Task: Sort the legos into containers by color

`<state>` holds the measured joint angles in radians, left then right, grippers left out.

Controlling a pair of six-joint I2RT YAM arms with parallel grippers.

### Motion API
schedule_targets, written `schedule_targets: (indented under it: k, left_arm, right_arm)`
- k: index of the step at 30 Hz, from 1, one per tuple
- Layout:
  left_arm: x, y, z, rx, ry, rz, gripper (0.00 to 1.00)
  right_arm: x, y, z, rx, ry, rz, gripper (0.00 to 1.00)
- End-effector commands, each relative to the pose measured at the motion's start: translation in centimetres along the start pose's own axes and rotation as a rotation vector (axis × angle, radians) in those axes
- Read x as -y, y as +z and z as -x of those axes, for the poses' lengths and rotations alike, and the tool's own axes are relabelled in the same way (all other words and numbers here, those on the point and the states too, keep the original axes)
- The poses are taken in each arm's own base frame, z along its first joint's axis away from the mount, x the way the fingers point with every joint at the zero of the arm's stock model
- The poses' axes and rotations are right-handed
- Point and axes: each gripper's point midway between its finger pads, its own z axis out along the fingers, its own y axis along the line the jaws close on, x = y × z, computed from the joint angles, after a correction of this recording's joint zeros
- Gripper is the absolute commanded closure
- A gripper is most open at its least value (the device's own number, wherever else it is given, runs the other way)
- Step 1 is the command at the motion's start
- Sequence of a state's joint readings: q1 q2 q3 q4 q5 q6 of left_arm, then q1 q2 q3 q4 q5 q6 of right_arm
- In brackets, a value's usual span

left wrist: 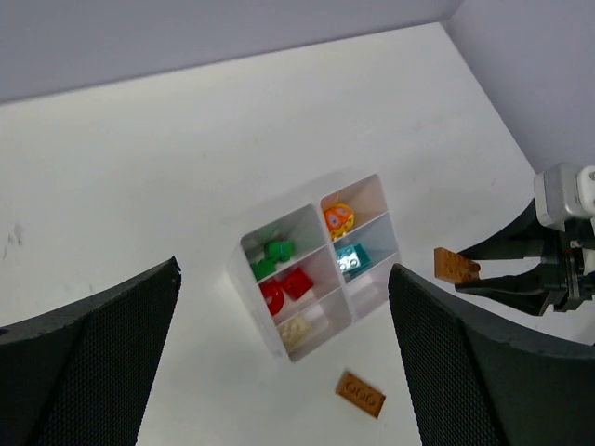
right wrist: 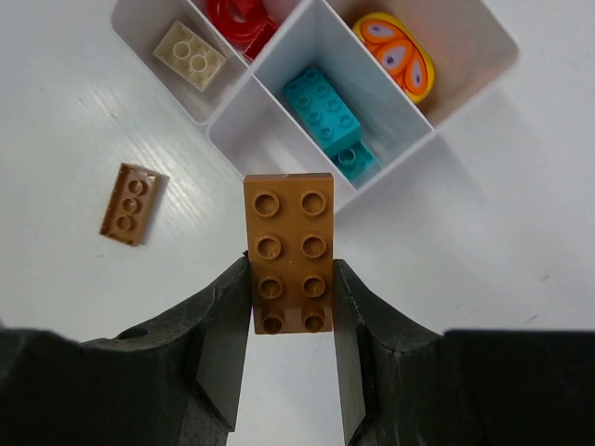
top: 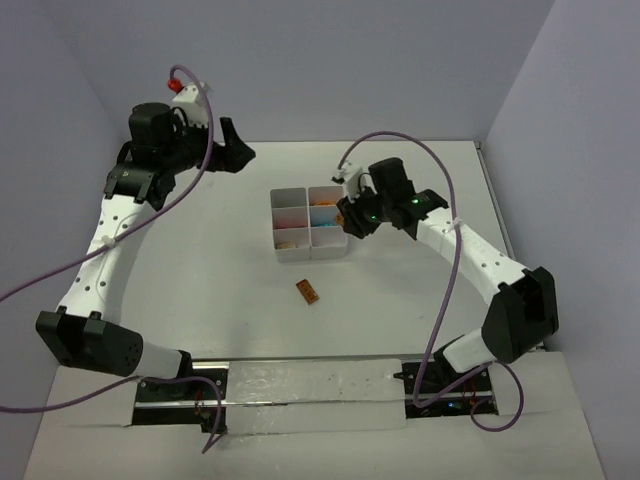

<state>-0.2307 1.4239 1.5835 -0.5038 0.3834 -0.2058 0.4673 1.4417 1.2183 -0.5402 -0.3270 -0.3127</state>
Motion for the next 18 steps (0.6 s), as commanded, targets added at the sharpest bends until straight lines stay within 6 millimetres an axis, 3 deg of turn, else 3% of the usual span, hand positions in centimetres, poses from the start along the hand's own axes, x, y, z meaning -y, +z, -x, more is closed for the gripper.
schedule_targets:
  k: [1, 5, 8, 18]
  left_arm:
    - [-0.7, -1.4, -1.8, -0.024, -0.084, -0.02, 0.01]
    - [-1.5, -2.0, -2.5, -0.018, -0.104, 0.009, 0.01]
    - [-1.4, -2.1, -2.4, 0.001, -0.118, -0.005, 0.01]
    - [-1.4, -1.9, -2.8, -0.02, -0.12, -0.031, 0.01]
  right_arm:
    - [0.6, 1.5, 3.1, 0.017, -0.223, -0.107, 1.0]
    - [-0.8, 3.2, 2.7, -0.019, -0.366, -0.081, 0.99]
    - [-1.2, 4.4, 2.1, -0.067, -0.414, -0.044, 0.93]
    - [-0.6, 6.0, 0.9, -0.131, -0.593, -0.018, 0.83]
